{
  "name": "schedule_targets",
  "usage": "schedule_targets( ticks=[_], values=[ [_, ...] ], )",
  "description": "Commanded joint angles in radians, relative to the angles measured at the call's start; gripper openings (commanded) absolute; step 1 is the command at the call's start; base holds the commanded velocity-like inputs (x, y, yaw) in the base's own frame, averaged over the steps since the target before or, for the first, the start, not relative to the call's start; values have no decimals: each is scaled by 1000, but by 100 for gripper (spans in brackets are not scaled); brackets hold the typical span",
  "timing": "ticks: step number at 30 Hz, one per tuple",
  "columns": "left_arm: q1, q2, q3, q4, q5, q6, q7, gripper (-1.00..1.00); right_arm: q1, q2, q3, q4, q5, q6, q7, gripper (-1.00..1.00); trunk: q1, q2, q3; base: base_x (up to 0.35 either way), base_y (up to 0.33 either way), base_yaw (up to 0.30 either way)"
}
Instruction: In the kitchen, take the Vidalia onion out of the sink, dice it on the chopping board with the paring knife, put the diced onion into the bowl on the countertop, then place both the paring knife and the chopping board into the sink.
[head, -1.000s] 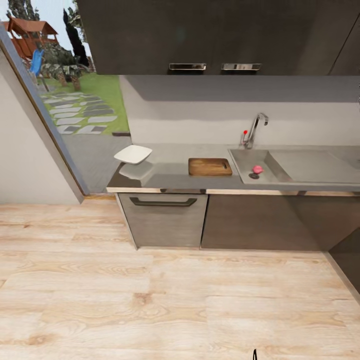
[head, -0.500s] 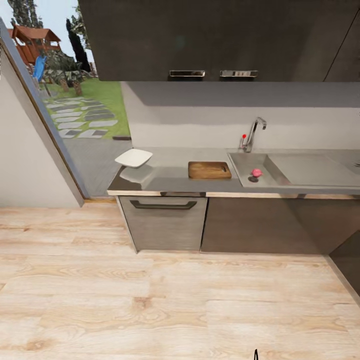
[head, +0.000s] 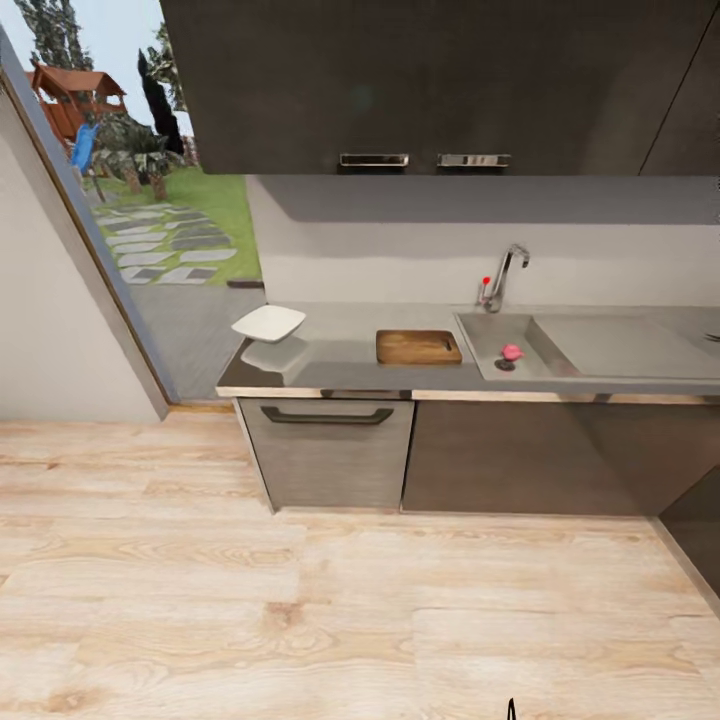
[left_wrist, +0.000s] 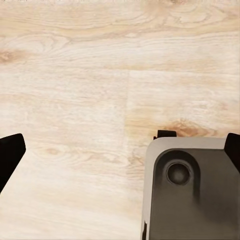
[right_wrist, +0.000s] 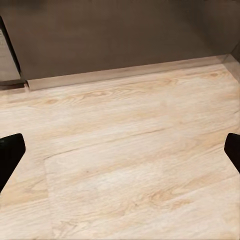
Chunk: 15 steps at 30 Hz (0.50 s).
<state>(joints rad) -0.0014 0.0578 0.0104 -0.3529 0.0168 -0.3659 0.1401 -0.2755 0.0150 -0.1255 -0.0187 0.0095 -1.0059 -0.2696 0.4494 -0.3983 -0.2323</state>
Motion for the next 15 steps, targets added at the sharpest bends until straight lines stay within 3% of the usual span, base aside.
schedule_targets(
  ticks=[1,15],
  values=[
    [0,0,0,0,2,-2,1,100,-1,0,-6,0,1,-3,3,100,1,-2,0,0,0,0],
    [0,0,0,1,2,-2,1,100,-1,0,-6,0,1,-3,3,100,1,-2,22,0,0,0]
  ],
)
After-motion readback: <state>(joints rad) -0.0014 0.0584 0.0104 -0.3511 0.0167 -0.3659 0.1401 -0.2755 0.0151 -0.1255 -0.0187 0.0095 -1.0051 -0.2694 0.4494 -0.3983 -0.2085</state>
